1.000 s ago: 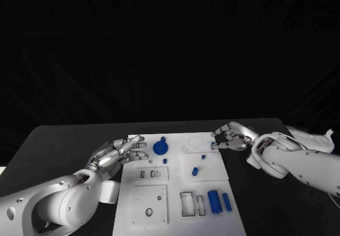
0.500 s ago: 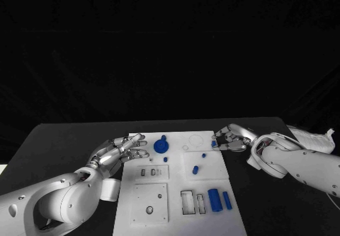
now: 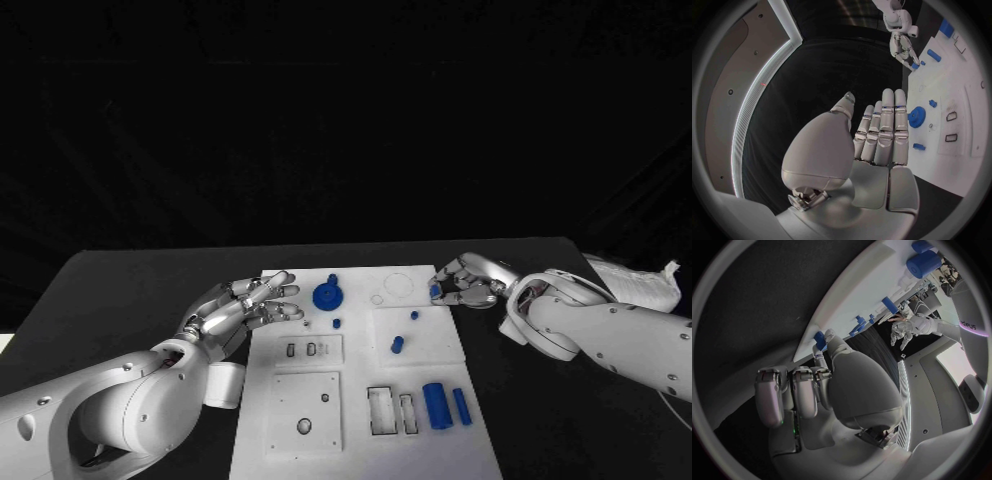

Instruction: Assemble the parts on the task board

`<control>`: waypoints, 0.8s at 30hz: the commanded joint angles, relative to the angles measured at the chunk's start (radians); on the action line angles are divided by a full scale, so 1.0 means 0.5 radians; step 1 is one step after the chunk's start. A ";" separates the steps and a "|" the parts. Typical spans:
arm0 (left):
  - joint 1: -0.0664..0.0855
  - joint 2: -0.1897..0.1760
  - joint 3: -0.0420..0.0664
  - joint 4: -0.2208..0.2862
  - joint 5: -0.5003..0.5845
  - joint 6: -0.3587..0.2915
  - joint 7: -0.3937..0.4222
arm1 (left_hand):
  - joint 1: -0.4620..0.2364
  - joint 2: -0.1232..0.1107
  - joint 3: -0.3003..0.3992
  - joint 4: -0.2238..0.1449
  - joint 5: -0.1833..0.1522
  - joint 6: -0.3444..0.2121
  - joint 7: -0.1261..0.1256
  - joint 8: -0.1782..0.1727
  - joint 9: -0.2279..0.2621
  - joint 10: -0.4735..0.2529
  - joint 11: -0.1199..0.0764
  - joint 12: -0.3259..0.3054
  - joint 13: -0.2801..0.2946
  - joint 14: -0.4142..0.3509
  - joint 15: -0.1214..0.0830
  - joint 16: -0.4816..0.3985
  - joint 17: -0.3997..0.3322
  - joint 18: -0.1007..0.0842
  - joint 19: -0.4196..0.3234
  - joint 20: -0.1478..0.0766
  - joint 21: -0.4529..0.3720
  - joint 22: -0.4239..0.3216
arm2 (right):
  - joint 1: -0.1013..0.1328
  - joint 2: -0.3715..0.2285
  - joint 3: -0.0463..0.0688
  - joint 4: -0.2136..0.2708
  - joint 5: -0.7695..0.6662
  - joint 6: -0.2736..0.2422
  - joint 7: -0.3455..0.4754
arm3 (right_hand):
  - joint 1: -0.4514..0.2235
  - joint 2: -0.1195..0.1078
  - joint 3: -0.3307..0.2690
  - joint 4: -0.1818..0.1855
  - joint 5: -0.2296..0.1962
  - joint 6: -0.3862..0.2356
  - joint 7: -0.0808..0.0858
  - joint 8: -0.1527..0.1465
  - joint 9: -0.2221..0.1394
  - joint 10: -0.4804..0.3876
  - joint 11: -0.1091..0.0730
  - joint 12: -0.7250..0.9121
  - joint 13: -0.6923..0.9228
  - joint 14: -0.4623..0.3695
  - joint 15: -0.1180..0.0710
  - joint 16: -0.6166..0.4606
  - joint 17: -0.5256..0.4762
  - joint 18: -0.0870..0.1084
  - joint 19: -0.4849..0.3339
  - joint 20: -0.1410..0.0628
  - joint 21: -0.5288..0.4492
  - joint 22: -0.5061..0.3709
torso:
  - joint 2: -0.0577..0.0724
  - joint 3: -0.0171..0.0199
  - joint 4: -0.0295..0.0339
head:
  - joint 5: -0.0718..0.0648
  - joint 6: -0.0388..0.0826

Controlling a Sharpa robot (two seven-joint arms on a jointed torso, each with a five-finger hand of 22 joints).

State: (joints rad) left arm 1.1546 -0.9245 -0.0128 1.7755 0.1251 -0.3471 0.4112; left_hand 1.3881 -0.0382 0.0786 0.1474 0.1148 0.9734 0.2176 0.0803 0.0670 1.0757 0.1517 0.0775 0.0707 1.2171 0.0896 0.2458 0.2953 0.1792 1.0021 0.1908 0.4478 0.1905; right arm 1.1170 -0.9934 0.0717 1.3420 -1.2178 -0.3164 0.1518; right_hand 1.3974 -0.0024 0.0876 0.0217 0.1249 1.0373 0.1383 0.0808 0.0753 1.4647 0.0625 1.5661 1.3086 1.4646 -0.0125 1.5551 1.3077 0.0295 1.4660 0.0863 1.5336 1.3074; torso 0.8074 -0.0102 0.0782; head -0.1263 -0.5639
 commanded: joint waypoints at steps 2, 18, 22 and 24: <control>0.000 0.005 0.001 0.002 0.002 0.041 0.008 | -0.003 0.016 0.005 -0.011 -0.006 -0.002 0.011 -0.014 -0.001 -0.005 0.012 -0.008 -0.001 -0.016 -0.001 -0.007 0.002 0.003 -0.013 0.004 0.011 -0.002 | -0.003 0.012 0.000 -0.007 -0.031 0.045 0.016 | -0.001 0.023 0.022 -0.002 -0.009 0.020 0.000 0.003 0.002 0.212 -0.018 0.009 0.524 0.200 -0.015 0.004 0.469 -0.027 0.153 -0.005 0.014 0.377 | 0.000 0.0000 -0.001 | 0.001 -0.002; 0.000 0.004 0.001 0.000 0.002 0.041 0.007 | -0.003 0.016 0.005 -0.011 -0.006 -0.002 0.011 -0.014 -0.001 -0.005 0.012 -0.008 -0.001 -0.016 -0.001 -0.007 0.002 0.003 -0.013 0.004 0.011 -0.002 | -0.003 0.026 0.001 -0.017 -0.051 -0.031 0.005 | 0.020 0.106 0.157 -0.067 -0.042 0.205 -0.073 0.066 0.038 0.212 -0.080 0.009 0.524 0.200 -0.064 0.005 0.471 -0.029 0.157 -0.045 0.017 0.387 | -0.002 0.0008 0.000 | 0.005 -0.008; 0.000 0.004 0.001 0.000 0.002 0.040 0.008 | -0.002 0.018 0.006 -0.014 -0.005 -0.002 0.011 -0.015 -0.001 -0.006 0.012 -0.010 -0.001 -0.017 -0.001 -0.010 0.005 0.003 -0.015 0.005 0.012 -0.002 | -0.003 0.028 0.002 -0.007 -0.053 -0.086 0.010 | 0.021 0.121 0.192 -0.087 -0.045 0.228 -0.086 0.075 0.045 0.212 -0.093 0.009 0.524 0.200 -0.077 0.006 0.473 -0.029 0.158 -0.059 0.019 0.391 | -0.002 0.0009 0.000 | 0.008 -0.009; 0.000 0.004 0.001 -0.001 0.002 0.041 0.008 | -0.002 0.018 0.006 -0.014 -0.005 -0.002 0.011 -0.015 -0.001 -0.006 0.012 -0.010 -0.001 -0.017 -0.001 -0.010 0.005 0.003 -0.015 0.005 0.012 -0.002 | -0.003 0.028 0.004 0.004 -0.053 -0.105 0.010 | 0.019 0.123 0.200 -0.092 -0.046 0.232 -0.088 0.076 0.047 0.212 -0.095 0.009 0.524 0.201 -0.080 0.006 0.474 -0.029 0.158 -0.062 0.019 0.391 | -0.004 0.0003 0.000 | 0.010 -0.007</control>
State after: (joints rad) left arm 1.1545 -0.9243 -0.0128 1.7743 0.1253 -0.3464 0.4103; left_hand 1.3881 -0.0382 0.0814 0.1446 0.1148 0.9734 0.2176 0.0764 0.0669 1.0757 0.1517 0.0775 0.0707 1.2171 0.0895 0.2458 0.2967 0.1793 1.0021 0.1908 0.4478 0.1906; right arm 1.1165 -0.9808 0.0725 1.3394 -1.2293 -0.3372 0.1514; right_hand 1.4026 0.0368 0.1828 -0.0241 0.1038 1.1101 0.1192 0.1010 0.0841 1.4658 0.0202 1.5662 1.3089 1.4664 -0.0468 1.5551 1.3074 0.0295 1.4661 0.0608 1.5374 1.3081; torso 0.8062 -0.0096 0.0781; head -0.1219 -0.5683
